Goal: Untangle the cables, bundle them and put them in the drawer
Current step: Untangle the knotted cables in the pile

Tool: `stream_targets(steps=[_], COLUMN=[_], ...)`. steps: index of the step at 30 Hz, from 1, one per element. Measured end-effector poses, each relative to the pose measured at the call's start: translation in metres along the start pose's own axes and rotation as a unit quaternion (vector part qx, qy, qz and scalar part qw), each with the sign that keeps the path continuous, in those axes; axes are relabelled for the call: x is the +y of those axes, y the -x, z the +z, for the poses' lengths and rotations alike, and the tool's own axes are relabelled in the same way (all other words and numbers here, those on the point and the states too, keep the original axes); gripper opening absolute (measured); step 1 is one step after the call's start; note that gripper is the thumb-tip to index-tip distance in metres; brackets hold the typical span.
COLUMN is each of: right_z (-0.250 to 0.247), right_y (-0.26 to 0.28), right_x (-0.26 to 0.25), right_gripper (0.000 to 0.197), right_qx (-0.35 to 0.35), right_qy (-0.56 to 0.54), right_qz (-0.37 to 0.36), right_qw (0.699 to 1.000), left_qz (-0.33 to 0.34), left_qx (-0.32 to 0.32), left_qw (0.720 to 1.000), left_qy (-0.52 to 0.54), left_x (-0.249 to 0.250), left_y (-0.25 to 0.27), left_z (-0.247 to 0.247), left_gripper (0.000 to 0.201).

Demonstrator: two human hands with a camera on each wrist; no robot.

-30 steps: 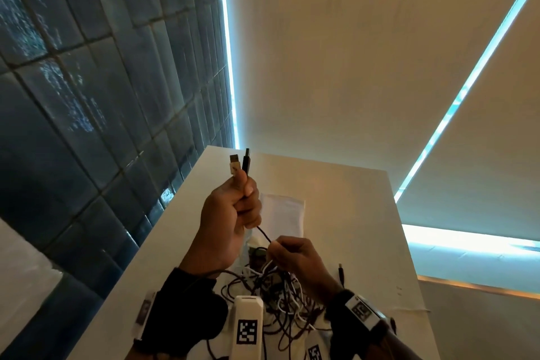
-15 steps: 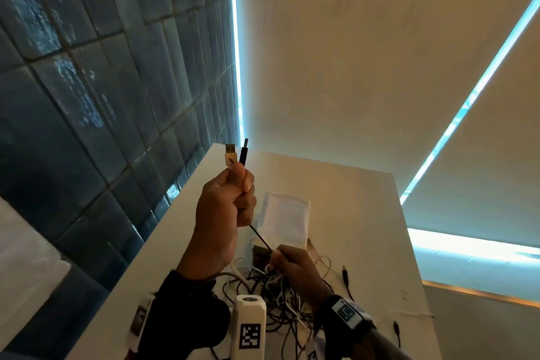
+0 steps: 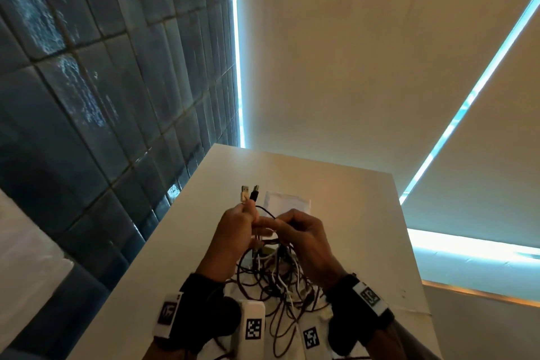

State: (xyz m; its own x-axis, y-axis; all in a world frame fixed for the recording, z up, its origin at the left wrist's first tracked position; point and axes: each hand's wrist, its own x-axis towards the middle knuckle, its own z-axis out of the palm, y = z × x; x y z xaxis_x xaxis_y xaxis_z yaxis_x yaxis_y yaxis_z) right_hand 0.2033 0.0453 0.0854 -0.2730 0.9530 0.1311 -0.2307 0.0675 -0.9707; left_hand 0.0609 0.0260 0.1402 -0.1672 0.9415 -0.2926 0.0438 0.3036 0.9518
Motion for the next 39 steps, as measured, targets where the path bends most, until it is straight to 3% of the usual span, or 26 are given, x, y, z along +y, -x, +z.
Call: stream_targets(steps=[5, 7, 21, 28, 33, 36, 39], right_z=[-0.002, -0.006, -0.03, -0.027, -0.028, -0.032, -0.032], right_y=[0.008, 0.011, 0.03, 0.024, 0.023, 0.021, 0.013], right_x=[0.008, 0.012, 0.069, 0.083, 0.096, 0.101, 0.083], right_gripper=[0.01, 0.008, 0.033, 0.031, 0.03, 0.032, 0.023], right_qx=[-0.029, -0.023, -0.014, -0.019, -0.006, 0.032, 0.097], right_qy=[0.017, 0.018, 0.075, 0.043, 0.095, 0.168, 0.104], right_qz=[0.028, 0.036, 0.094, 0.128, 0.159, 0.16, 0.168], right_qw=[0.999, 0.999, 0.993, 0.991, 0.983, 0.972, 0.976], left_qz=[0.027, 0.04, 0.138, 0.16, 0.183, 0.175, 0.138], left_qx=[-0.066, -0.087, -0.082, -0.069, -0.071, -0.068, -0.049], left_qw=[0.973, 0.961, 0.951, 0.95, 0.947, 0.954, 0.975], left_qy=[0.222, 0.26, 0.264, 0.259, 0.256, 0.233, 0.168], left_x=[0.011, 0.011, 0.042, 0.045, 0.048, 0.038, 0.019], left_y=[0.001, 0.0, 0.017, 0.01, 0.011, 0.01, 0.007], left_z=[0.007, 0.01, -0.007, -0.018, -0.02, -0.021, -0.018], left_gripper=[0.039, 0.04, 0.042, 0.041, 0.04, 0.038, 0.037])
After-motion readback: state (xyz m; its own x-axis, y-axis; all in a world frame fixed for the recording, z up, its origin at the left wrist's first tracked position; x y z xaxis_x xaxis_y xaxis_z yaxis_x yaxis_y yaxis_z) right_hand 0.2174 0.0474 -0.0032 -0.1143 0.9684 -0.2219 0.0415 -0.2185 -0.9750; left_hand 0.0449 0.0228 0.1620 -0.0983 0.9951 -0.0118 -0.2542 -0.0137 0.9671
